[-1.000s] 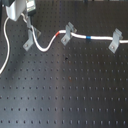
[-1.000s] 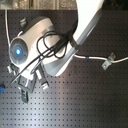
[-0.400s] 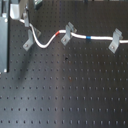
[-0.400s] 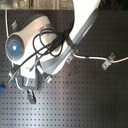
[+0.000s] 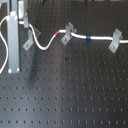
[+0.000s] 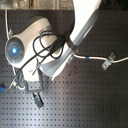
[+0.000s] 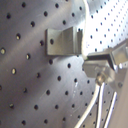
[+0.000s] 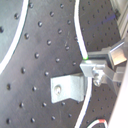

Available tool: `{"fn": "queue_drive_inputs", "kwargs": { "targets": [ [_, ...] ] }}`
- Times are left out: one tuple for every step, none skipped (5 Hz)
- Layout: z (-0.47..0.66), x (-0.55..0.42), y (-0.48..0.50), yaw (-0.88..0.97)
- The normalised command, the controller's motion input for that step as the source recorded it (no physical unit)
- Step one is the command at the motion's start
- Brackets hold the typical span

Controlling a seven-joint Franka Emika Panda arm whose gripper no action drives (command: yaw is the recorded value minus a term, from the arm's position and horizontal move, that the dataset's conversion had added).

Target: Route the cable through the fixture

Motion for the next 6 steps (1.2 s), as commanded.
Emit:
{"fn": "queue_drive_inputs", "kwargs": {
  "targets": [
    [0.12,-0.072,0.054,-0.95],
    [0.11,-0.07,-0.003,-0.98],
    [0.14,-0.28,0.115,-0.72],
    [0.15,-0.415,0.134,-0.5],
    [0.0,-0.23,0.097,-0.24],
    [0.1,0.008,-0.011,0.0]
  ]
}}
